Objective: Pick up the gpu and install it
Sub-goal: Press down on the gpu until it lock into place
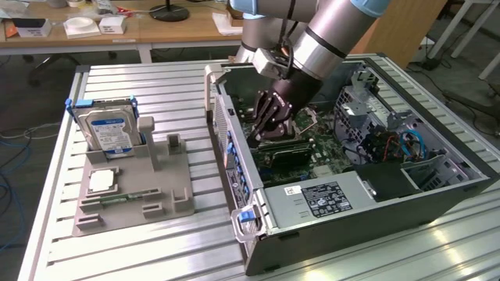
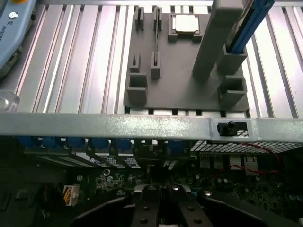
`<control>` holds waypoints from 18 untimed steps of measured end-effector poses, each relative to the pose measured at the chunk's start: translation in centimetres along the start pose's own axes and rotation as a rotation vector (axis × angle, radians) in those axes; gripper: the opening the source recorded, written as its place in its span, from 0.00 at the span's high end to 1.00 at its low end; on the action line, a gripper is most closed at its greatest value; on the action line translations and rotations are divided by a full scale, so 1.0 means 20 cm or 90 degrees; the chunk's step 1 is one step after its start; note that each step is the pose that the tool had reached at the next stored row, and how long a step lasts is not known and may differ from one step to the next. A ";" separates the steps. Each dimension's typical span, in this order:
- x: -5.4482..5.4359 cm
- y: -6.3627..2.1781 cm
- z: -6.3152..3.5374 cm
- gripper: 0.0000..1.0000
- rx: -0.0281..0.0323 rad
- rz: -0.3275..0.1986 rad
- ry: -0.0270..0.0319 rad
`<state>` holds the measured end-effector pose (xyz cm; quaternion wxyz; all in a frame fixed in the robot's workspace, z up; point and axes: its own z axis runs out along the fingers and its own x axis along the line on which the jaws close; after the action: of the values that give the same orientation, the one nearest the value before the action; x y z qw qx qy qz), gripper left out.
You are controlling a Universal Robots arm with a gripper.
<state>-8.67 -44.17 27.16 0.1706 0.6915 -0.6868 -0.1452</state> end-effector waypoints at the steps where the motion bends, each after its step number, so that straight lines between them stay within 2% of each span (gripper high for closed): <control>1: 0.00 0.000 0.000 0.90 0.0000 0.000 0.0002; 2: 0.00 0.000 0.000 0.90 0.0000 0.001 0.0010; 3: -0.01 0.000 0.000 0.90 0.0000 0.002 0.0042; 5: -0.04 0.000 -0.001 0.90 -0.0002 0.007 0.0145; 6: -0.04 0.001 -0.001 0.90 -0.0003 0.008 0.0170; 18: -0.05 0.020 0.008 0.90 -0.0003 0.009 0.0179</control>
<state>-9.10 -43.22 27.16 0.1813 0.6887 -0.6890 -0.1345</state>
